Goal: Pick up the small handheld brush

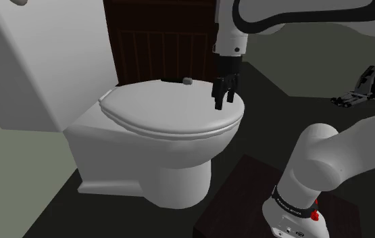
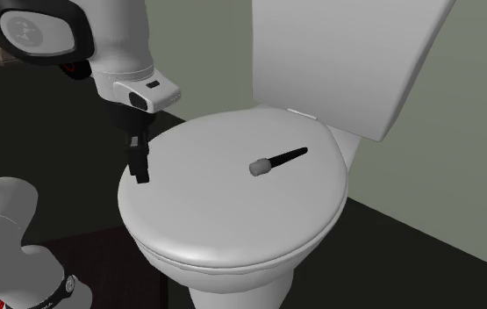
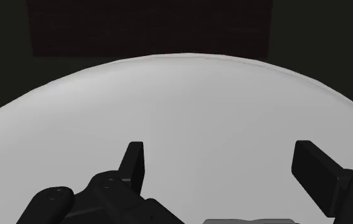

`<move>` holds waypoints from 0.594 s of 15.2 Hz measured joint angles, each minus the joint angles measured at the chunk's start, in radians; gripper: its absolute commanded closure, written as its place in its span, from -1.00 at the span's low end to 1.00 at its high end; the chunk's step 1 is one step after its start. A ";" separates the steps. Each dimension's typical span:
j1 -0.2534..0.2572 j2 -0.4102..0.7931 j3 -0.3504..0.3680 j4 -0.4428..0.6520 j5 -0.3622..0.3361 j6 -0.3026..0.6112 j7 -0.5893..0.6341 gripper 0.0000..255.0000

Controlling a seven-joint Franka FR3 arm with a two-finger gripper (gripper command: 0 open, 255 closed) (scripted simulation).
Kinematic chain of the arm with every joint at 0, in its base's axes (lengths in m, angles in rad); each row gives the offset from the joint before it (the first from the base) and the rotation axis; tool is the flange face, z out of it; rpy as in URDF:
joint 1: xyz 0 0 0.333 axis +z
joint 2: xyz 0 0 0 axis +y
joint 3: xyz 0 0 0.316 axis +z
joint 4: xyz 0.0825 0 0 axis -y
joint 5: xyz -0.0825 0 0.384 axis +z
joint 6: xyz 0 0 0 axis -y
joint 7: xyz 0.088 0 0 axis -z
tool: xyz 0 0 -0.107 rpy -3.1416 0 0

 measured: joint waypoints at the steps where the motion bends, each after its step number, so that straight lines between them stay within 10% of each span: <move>1: 0.000 0.000 0.000 0.000 0.000 0.000 0.000 -1.00; 9: 0.004 0.287 -0.059 0.252 -0.054 0.016 -0.145 -1.00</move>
